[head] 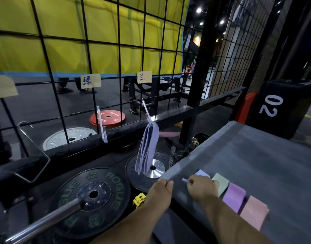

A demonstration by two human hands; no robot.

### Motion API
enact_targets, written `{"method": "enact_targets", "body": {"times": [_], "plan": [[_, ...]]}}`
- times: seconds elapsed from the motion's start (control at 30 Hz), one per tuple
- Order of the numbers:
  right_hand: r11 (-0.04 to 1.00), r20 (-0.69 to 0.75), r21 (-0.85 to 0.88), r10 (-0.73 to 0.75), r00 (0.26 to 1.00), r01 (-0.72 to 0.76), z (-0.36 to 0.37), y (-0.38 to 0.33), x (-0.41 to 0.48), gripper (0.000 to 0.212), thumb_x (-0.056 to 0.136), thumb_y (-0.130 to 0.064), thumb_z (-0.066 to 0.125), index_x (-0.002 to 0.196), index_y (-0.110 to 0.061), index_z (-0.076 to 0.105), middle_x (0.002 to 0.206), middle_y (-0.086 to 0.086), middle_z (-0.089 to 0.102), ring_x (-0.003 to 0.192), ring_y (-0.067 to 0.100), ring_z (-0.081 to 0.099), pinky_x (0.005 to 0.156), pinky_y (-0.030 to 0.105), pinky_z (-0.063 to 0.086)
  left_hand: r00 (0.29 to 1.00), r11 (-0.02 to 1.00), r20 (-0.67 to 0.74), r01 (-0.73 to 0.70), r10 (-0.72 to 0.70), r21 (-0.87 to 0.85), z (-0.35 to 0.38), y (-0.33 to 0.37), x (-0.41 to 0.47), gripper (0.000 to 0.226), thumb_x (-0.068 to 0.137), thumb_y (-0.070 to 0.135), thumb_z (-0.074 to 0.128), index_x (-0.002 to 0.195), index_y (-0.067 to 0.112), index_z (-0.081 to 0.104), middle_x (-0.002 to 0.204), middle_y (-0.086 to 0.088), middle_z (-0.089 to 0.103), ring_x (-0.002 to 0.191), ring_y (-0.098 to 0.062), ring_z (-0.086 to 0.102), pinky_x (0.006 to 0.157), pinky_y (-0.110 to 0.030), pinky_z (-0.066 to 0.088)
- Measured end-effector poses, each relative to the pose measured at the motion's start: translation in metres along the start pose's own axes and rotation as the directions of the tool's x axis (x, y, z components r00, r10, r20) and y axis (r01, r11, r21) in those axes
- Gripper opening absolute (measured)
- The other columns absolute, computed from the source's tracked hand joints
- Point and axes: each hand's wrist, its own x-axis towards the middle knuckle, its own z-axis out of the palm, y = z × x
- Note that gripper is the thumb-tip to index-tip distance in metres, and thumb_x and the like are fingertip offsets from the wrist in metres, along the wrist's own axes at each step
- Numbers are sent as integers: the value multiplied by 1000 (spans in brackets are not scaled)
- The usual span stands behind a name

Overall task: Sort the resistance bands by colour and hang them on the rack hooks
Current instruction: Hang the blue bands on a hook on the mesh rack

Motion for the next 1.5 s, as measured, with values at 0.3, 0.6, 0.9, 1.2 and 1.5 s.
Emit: {"method": "enact_targets", "body": {"times": [0.3, 0.6, 0.9, 1.2, 1.5], "plan": [[579, -54, 815, 104, 993, -16, -45, -8, -19, 15, 85, -24, 64, 73, -15, 64, 62, -4, 62, 62, 14, 55, 60, 29, 42, 969, 973, -83, -231, 233, 25, -1, 27, -12, 50, 88, 34, 63, 135, 26, 49, 130, 6, 53, 120, -11, 50, 96, -21, 39], [82, 0, 997, -87, 996, 7, -94, -23, -55, 33, 82, -15, 65, 59, -19, 42, 56, 7, 47, 47, 12, 48, 42, 21, 32, 945, 941, -113, -318, 306, -115, -11, 60, -43, 44, 77, 35, 73, 115, 31, 49, 110, 16, 52, 98, -3, 52, 70, -12, 38], [19, -41, 999, -104, 994, 43, -108, -19, -63, 33, 81, -14, 59, 58, -20, 35, 58, 1, 32, 52, 11, 31, 49, 29, 25, 914, 913, -173, -390, 368, -121, -33, 73, -60, 29, 76, 33, 71, 82, 28, 43, 82, 8, 55, 74, -6, 51, 61, -14, 37], [62, -66, 995, -144, 987, 76, -123, -30, -65, 33, 67, -39, 67, 63, -22, 40, 60, 1, 42, 60, 16, 41, 62, 36, 34, 845, 877, -279, -480, 455, -21, -58, 79, -66, 26, 84, 27, 62, 68, 32, 42, 71, 9, 48, 64, -4, 46, 58, -10, 34], [139, -106, 975, -400, 910, 174, -139, -40, -68, 37, 81, -25, 74, 82, -13, 38, 64, -1, 45, 54, 10, 43, 54, 22, 41, 840, 845, -435, -463, 324, -266, -99, 83, -74, 12, 87, 32, 60, 77, 28, 54, 70, 8, 56, 62, -5, 50, 59, -23, 41]]}}
